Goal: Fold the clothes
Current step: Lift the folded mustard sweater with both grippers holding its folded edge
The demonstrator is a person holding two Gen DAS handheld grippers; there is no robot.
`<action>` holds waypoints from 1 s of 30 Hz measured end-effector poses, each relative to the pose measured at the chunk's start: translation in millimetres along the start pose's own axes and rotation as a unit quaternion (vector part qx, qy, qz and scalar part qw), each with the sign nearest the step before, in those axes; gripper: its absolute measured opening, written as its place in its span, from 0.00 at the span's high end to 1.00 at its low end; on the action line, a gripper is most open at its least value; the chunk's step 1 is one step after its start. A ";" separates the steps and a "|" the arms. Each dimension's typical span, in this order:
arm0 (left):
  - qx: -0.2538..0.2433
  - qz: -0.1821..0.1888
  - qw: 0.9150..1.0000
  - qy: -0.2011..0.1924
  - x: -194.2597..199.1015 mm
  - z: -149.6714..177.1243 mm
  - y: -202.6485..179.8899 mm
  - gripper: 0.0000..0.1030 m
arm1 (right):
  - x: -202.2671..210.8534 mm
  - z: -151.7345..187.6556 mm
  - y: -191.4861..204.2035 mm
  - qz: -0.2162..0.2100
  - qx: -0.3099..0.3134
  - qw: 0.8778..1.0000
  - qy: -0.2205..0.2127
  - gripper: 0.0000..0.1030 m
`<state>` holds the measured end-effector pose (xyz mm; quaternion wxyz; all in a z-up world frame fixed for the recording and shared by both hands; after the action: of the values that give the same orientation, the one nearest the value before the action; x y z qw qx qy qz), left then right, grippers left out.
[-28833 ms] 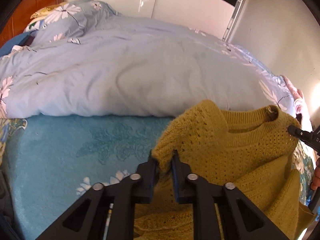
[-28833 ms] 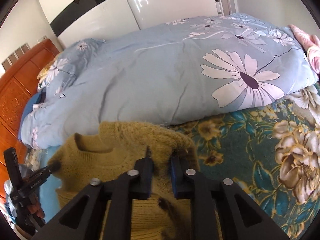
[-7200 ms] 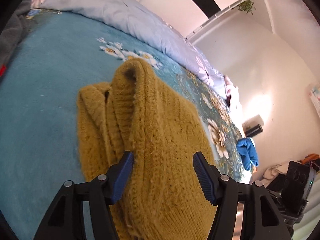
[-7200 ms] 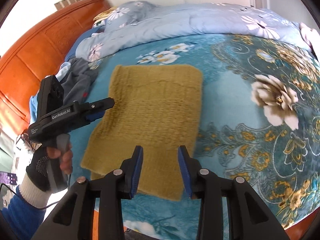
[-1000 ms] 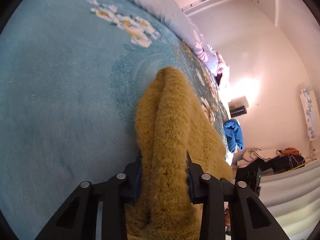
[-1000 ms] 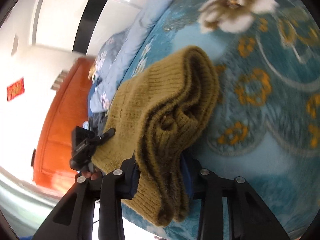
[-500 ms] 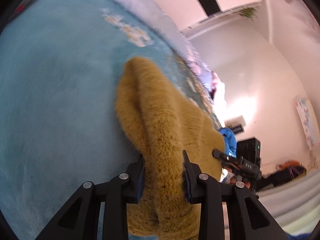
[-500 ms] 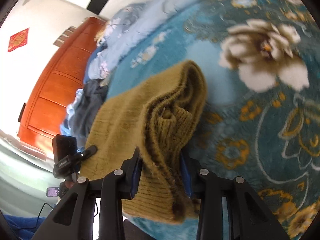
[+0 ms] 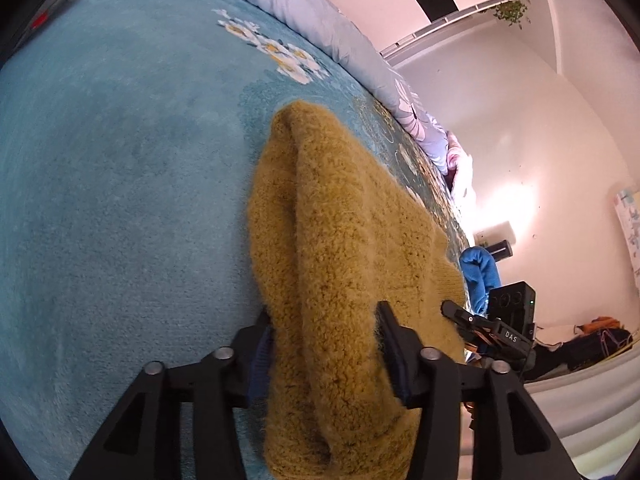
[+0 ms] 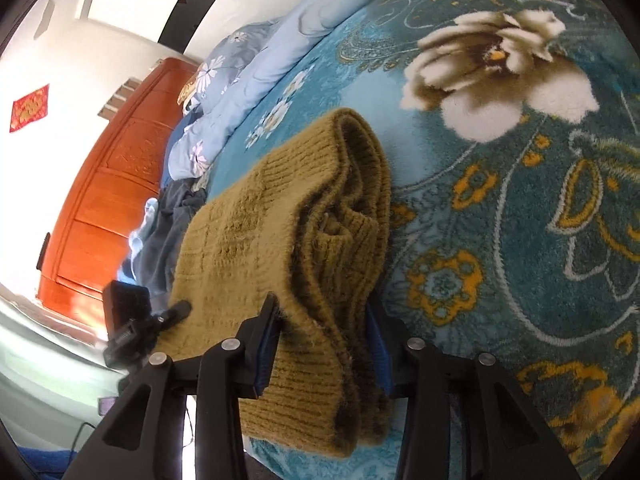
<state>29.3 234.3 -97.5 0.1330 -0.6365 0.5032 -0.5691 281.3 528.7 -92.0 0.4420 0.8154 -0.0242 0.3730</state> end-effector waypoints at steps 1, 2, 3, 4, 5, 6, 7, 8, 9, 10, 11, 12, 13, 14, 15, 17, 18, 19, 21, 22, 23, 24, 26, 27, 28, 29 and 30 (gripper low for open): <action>-0.003 0.001 1.000 0.000 0.7 -1.6 -1.6 0.33 | 1.3 0.2 1.1 0.007 0.003 1.000 -0.001 0.53; -0.006 0.002 1.000 0.000 2.1 -2.6 -2.6 0.26 | 2.5 0.2 1.4 0.010 0.005 1.000 -0.003 0.51; -0.009 0.003 1.000 0.000 3.8 -3.5 -3.6 0.20 | 3.7 0.3 1.7 0.014 0.007 1.000 -0.004 0.47; -0.013 0.000 1.000 -0.001 4.1 -5.6 -5.1 0.18 | 4.6 0.6 1.7 0.018 0.008 1.000 -0.005 0.45; -0.017 -0.003 1.000 -0.001 4.2 -7.9 -6.7 0.14 | 4.8 0.5 1.2 0.017 0.008 1.000 -0.006 0.44; -0.022 -0.009 1.000 -0.002 3.5 -10.3 -8.7 0.11 | 4.9 0.0 0.3 0.016 0.005 1.000 -0.007 0.39; -0.026 -0.014 1.000 -0.004 3.1 -13.0 -10.1 0.09 | 4.9 -0.4 -0.7 0.014 0.001 1.000 -0.009 0.36; -0.028 -0.018 0.999 -0.003 1.9 -16.5 -10.2 0.06 | 5.0 -0.9 -1.8 0.012 -0.002 1.000 -0.011 0.35; -0.030 -0.021 0.999 -0.003 0.4 -20.1 -10.1 0.03 | 4.9 -1.5 -3.2 0.010 -0.005 1.000 -0.013 0.35; -0.032 -0.025 0.999 -0.002 -1.0 -23.7 -10.0 0.03 | 4.2 -2.3 -3.9 0.009 -0.008 1.000 -0.015 0.35; -0.033 -0.030 0.999 -0.001 -2.9 -24.9 -9.1 0.03 | 2.8 -3.2 -4.1 0.007 -0.010 1.000 -0.016 0.35; -0.035 -0.034 0.999 0.002 -6.0 -26.0 -8.6 0.03 | 1.3 -4.1 -4.1 0.006 -0.011 1.000 -0.016 0.35; -0.036 -0.036 0.999 0.007 -9.9 -26.5 -7.8 0.03 | -0.1 -5.1 -3.5 0.004 -0.010 1.000 -0.018 0.35; -0.037 -0.038 0.999 0.013 -13.8 -26.9 -6.8 0.03 | -1.2 -6.0 -2.7 0.002 -0.010 1.000 -0.019 0.35; -0.037 -0.041 0.998 0.018 -17.7 -27.3 -5.8 0.03 | -2.3 -6.7 -2.5 0.000 -0.010 1.000 -0.019 0.35; -0.037 -0.032 0.998 0.031 -25.8 -26.8 -4.4 0.03 | -4.4 -7.9 -1.9 -0.005 -0.010 1.000 -0.020 0.35; -0.039 -0.028 0.998 0.034 -27.8 -25.8 -4.4 0.03 | -5.4 -7.9 -1.3 -0.007 -0.009 1.000 -0.021 0.33; -0.041 -0.026 0.998 0.035 -28.7 -25.2 -5.2 0.03 | -6.4 -7.9 -0.4 -0.008 -0.007 1.000 -0.021 0.33; -0.046 -0.024 0.998 0.036 -30.2 -24.2 -6.8 0.03 | -7.0 -7.9 0.7 -0.010 -0.004 1.000 -0.020 0.33; -0.043 -0.018 0.998 0.037 -30.0 -24.0 -6.7 0.03 | -7.3 -7.6 0.9 -0.014 -0.005 1.000 -0.020 0.33; -0.040 -0.011 0.998 0.038 -30.0 -24.5 -6.2 0.04 | -7.8 -7.2 1.2 -0.016 -0.004 1.000 -0.020 0.33; -0.038 -0.007 0.998 0.039 -30.2 -25.1 -6.2 0.04 | -8.3 -6.7 1.4 -0.018 -0.004 1.000 -0.019 0.33; -0.039 0.000 0.998 0.043 -30.6 -25.1 -7.0 0.08 | -8.6 -6.0 1.5 -0.017 -0.002 1.000 -0.020 0.35; -0.040 0.003 0.998 0.046 -31.2 -25.0 -7.6 0.14 | -8.6 -6.0 1.1 -0.018 -0.004 1.000 -0.021 0.37; -0.039 0.004 0.998 0.049 -31.9 -24.7 -7.7 0.15 | -8.7 -6.3 0.0 -0.021 -0.008 1.000 -0.020 0.44; -0.039 0.005 0.998 0.050 -32.0 -24.6 -7.5 0.18 | -9.2 -6.7 -1.2 -0.022 -0.013 1.000 -0.018 0.47; -0.037 0.007 0.998 0.050 -31.5 -24.6 -6.4 0.24 | -9.8 -6.9 -1.7 -0.022 -0.018 0.999 -0.017 0.51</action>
<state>16.2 272.1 -103.5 0.0877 -0.6086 0.5343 -0.5800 270.8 532.0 -97.1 0.4639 0.8141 -0.0205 0.3486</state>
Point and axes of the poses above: each gripper's, at about its wrist camera, not at the fingertips, and x roughly against the way its jaws point, y to its left, z to its underside, the point moved 1 cm from there along -x, roughly the way its jaws point
